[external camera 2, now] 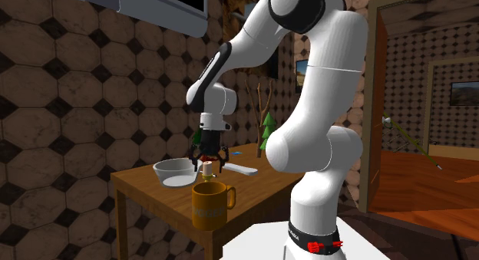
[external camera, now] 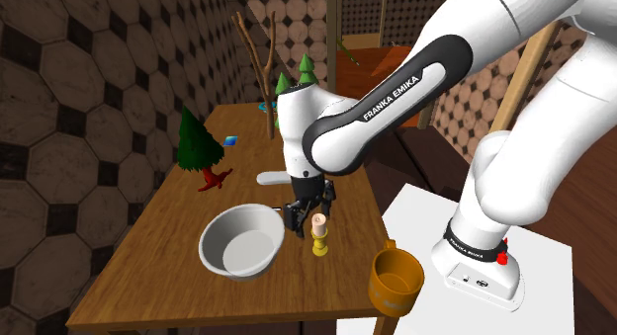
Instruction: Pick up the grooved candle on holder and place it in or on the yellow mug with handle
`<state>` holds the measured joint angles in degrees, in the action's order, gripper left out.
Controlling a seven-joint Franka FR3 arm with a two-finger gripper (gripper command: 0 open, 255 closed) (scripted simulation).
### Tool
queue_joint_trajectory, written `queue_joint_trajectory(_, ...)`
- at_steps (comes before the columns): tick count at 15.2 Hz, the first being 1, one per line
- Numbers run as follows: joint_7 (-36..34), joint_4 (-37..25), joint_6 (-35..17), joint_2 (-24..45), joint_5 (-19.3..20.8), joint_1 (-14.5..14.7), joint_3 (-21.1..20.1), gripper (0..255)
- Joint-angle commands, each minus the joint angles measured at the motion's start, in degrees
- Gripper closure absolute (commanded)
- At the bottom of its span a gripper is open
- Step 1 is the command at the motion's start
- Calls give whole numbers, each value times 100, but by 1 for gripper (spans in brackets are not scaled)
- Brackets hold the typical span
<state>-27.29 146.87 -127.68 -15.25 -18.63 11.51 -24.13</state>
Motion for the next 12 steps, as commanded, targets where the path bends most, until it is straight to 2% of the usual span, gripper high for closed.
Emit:
queue_joint_trajectory(1, -4, 59, -144, 82, -8, 7, -28, 0)
queue_joint_trajectory(8, -4, 58, -142, 81, -7, 6, -27, 0)
queue_joint_trajectory(9, -4, 58, -142, 81, -7, 6, -27, 255)
queue_joint_trajectory(12, -5, 57, -142, 81, -7, 7, -28, 255)
